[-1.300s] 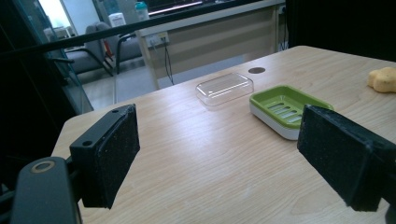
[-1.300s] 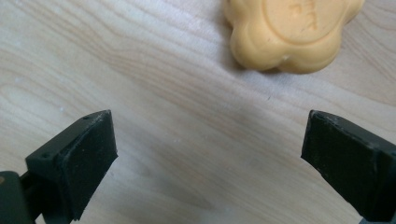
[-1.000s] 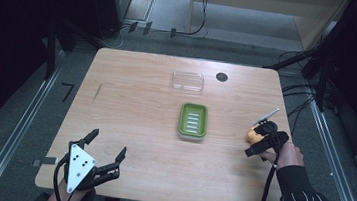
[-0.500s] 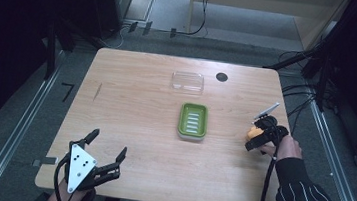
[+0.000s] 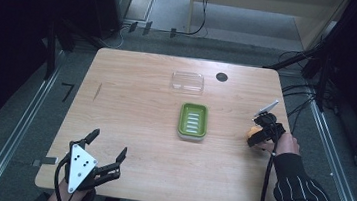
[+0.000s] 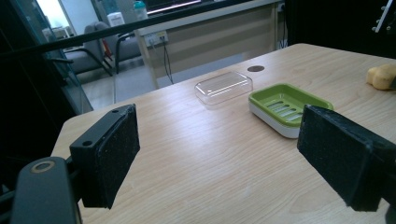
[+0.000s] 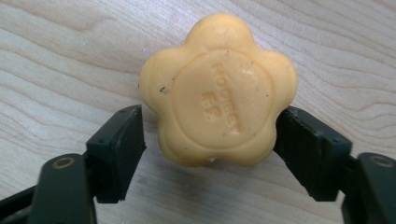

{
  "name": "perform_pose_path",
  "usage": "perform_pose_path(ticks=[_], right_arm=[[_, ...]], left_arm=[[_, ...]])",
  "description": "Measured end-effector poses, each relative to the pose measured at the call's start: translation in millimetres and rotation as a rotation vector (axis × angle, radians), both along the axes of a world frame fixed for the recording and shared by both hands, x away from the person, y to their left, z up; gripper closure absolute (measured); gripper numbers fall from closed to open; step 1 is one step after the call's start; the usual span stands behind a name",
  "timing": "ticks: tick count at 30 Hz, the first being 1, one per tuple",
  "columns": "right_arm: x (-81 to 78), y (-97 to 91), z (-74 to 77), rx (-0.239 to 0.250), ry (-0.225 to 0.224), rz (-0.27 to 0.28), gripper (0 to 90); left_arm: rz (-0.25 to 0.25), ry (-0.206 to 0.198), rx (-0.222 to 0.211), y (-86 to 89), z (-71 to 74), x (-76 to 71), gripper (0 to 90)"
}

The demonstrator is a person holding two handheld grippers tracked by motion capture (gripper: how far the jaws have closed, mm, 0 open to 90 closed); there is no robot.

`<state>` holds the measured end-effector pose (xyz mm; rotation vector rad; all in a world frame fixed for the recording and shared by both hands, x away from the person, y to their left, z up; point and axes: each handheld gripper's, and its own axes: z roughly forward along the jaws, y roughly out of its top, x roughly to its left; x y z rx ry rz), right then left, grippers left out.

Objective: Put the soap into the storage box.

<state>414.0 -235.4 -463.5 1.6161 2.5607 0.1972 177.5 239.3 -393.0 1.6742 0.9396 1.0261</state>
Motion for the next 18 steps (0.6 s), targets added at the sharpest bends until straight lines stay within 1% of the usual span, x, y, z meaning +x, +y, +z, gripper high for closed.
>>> perform_pose_path(ticks=[1,3,6,7,18], right_arm=[[0.0,0.0,0.0,0.000,0.000,0.000,31.0],[0.4,0.3,-0.3,-0.012,0.002,-0.006,34.7],[1.7,-0.8,-0.6,-0.003,0.017,-0.011,36.9],[2.4,-1.4,-1.8,-0.004,0.019,-0.005,39.1],[1.0,-0.4,-2.7,-0.014,0.010,0.002,39.9]], left_arm=[[0.000,0.000,0.000,0.0,0.0,0.1,13.0],[0.000,0.000,0.001,-0.1,0.0,0.1,13.0],[-0.003,0.000,0.004,-0.1,0.1,0.1,13.0],[-0.003,0.001,0.003,-0.2,0.0,0.0,13.0],[0.000,0.000,0.001,0.1,0.1,-0.3,13.0]])
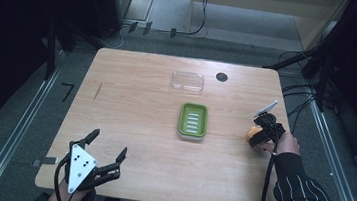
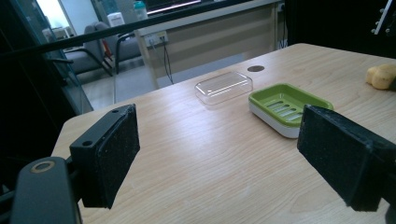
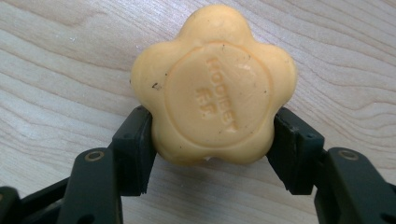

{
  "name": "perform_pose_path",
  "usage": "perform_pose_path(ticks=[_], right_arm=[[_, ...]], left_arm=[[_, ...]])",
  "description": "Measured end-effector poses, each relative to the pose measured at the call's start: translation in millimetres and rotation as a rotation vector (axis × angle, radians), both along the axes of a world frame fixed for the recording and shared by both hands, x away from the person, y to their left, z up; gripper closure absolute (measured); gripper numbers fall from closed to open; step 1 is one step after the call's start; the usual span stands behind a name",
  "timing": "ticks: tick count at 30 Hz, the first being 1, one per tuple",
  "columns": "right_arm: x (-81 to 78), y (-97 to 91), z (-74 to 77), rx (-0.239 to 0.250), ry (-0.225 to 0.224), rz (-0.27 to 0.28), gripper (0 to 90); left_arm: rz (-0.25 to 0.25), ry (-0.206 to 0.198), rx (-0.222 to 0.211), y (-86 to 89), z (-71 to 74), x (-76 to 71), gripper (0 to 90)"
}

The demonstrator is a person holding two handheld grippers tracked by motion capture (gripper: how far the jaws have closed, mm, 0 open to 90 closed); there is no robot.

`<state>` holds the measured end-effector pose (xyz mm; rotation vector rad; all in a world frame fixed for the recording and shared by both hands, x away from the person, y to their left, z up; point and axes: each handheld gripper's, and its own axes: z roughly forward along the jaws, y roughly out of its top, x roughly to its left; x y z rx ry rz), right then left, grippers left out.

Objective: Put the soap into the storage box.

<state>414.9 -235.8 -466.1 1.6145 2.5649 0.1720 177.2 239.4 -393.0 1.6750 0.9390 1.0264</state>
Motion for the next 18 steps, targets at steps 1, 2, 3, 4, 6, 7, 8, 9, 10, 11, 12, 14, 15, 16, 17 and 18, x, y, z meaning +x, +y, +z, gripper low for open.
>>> perform_pose_path(ticks=[1,2,3,4,6,7,8,9,10,11,12,14,15,16,17,18], right_arm=[[0.0,0.0,0.0,0.000,0.000,0.000,39.9],[0.0,0.0,-0.2,-0.001,-0.004,0.005,40.0],[0.0,0.0,-0.2,-0.001,-0.004,0.006,40.0],[-0.1,0.0,-0.2,0.000,-0.003,0.005,40.0],[-0.4,0.4,-0.2,-0.002,-0.003,0.005,40.0],[-0.3,0.5,0.1,-0.006,-0.002,0.008,40.1],[-0.3,0.4,0.1,-0.006,-0.003,0.013,40.1],[-0.3,0.2,0.1,-0.002,-0.003,0.009,40.1],[-0.4,0.0,0.0,0.001,-0.005,0.009,40.1],[-0.5,-0.2,0.1,-0.001,-0.007,0.010,40.0],[-0.6,-0.4,0.5,-0.005,-0.006,0.012,40.1],[-0.9,-1.2,1.5,-0.010,-0.012,0.017,40.1],[-1.0,-1.8,2.3,-0.009,-0.015,0.025,40.1],[-1.4,-1.9,3.5,-0.009,-0.017,0.022,40.1],[-1.8,-2.1,4.5,-0.004,-0.022,0.019,40.1],[-2.2,-1.9,5.4,-0.001,-0.022,0.017,40.0]], left_arm=[[0.000,-0.001,-0.001,0.0,0.0,0.0,13.0],[0.000,-0.002,-0.002,0.0,0.0,0.0,13.0],[0.000,0.000,0.000,0.0,0.0,0.0,13.0],[-0.001,0.000,0.001,-0.1,0.0,0.0,13.0],[-0.002,0.000,0.002,-0.2,0.0,0.0,13.0],[-0.002,0.000,0.000,-0.1,0.0,0.0,13.0],[0.000,0.000,0.000,0.0,0.0,0.1,13.0],[0.000,0.000,-0.001,0.0,0.0,0.2,13.0],[0.000,0.000,0.000,-0.1,0.0,0.2,13.0],[-0.001,0.000,0.000,-0.2,0.0,0.2,13.0],[-0.001,0.000,0.000,-0.2,0.0,0.2,13.0],[0.000,-0.001,-0.001,0.0,0.0,0.1,13.0],[0.000,-0.001,-0.002,0.0,0.0,0.2,13.0],[0.001,0.000,-0.003,0.0,0.0,0.2,13.0],[0.001,-0.001,-0.003,0.0,0.0,0.2,13.0],[0.000,-0.001,-0.002,0.0,0.0,0.2,13.0]])
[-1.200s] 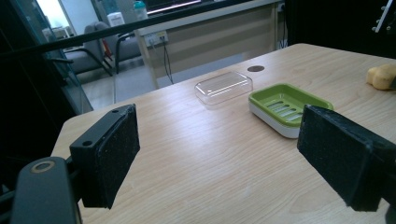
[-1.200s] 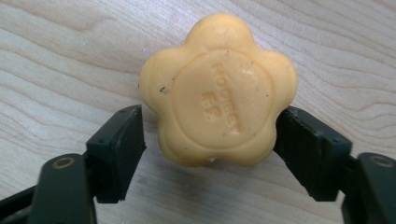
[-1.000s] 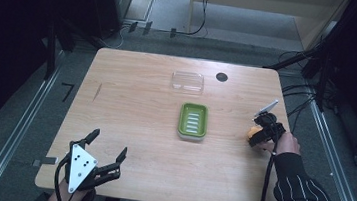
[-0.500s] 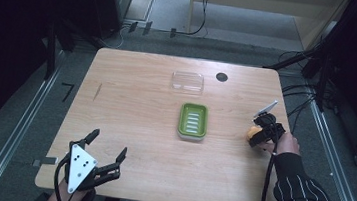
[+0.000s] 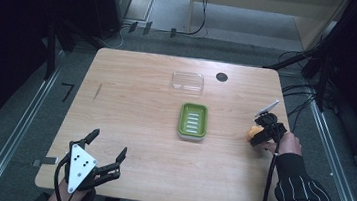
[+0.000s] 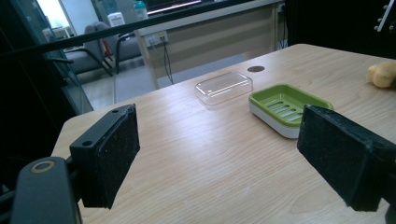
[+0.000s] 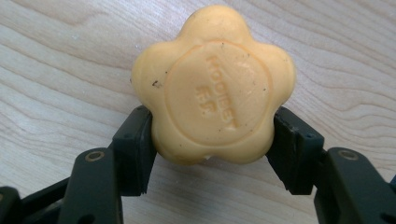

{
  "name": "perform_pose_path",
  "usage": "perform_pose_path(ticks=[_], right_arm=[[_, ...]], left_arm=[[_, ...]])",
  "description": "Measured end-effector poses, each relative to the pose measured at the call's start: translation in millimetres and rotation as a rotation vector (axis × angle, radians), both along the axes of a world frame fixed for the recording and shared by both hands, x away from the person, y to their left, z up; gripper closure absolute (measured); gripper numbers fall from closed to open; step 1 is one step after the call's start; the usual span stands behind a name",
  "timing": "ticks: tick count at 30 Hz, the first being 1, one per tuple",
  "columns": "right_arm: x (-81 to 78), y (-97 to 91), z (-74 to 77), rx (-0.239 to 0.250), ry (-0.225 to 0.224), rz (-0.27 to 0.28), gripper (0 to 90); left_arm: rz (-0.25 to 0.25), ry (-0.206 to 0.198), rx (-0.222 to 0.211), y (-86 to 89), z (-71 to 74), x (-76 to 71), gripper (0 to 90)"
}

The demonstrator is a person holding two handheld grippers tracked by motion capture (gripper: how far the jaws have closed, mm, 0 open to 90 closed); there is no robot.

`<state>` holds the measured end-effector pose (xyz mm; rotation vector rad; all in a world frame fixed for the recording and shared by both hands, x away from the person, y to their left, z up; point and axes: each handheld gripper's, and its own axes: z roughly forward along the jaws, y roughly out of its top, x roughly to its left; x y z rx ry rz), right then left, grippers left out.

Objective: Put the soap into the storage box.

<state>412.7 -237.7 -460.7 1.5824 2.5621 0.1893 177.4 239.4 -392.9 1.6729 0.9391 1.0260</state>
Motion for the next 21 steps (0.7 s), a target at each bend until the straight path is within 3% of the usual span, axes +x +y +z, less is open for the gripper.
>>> perform_pose_path(ticks=[21], right_arm=[[-13.3,19.2,19.8,0.030,-0.048,0.080,40.0]], left_arm=[[0.001,-0.002,-0.006,0.4,0.1,-0.2,13.0]])
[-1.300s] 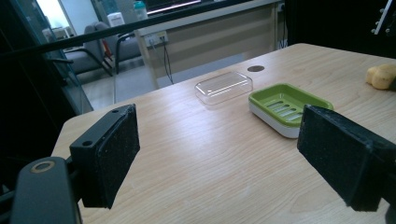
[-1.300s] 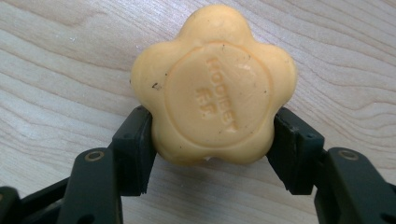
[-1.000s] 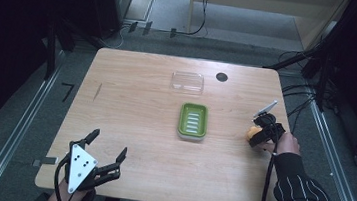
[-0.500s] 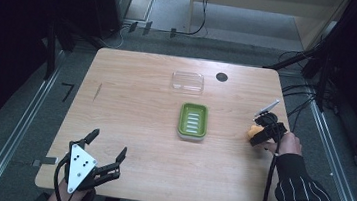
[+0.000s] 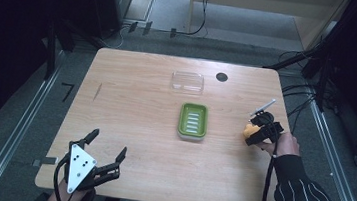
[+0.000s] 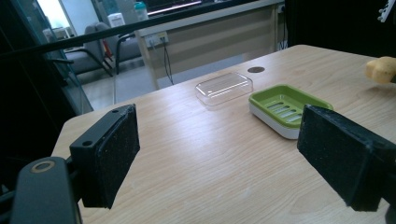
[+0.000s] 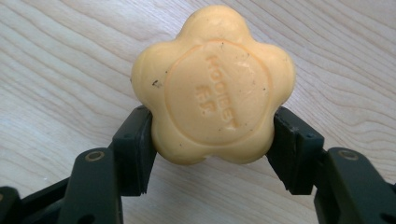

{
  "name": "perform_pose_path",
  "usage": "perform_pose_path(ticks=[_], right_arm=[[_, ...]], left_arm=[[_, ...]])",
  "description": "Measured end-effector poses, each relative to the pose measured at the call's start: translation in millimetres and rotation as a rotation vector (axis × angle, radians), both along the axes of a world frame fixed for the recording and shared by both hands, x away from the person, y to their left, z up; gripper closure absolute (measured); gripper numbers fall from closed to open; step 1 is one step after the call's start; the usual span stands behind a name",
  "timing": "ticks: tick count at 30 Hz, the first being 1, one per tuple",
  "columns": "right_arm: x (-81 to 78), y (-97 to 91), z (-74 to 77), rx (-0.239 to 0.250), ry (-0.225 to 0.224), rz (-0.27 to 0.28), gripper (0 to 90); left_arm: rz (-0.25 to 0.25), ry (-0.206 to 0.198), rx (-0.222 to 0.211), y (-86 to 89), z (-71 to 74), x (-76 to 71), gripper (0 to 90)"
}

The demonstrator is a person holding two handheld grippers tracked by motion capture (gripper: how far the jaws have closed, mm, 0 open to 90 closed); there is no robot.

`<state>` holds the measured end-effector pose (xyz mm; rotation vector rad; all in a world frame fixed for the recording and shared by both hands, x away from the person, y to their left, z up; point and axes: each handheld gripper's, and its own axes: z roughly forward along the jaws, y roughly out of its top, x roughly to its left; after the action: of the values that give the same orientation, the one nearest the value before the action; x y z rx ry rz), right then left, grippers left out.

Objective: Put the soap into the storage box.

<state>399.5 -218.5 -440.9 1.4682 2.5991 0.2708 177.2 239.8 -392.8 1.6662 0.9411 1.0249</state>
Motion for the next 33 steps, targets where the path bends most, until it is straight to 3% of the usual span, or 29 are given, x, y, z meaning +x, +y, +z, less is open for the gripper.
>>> perform_pose_path(ticks=[15,33], right_arm=[[-7.3,29.1,14.6,0.016,-0.024,0.093,40.0],[-10.8,54.4,21.9,0.019,-0.044,0.167,40.1]], left_arm=[[0.000,-0.001,0.001,-0.3,-0.2,0.2,13.0],[-0.002,0.003,0.008,-0.5,-0.2,0.2,13.0]])
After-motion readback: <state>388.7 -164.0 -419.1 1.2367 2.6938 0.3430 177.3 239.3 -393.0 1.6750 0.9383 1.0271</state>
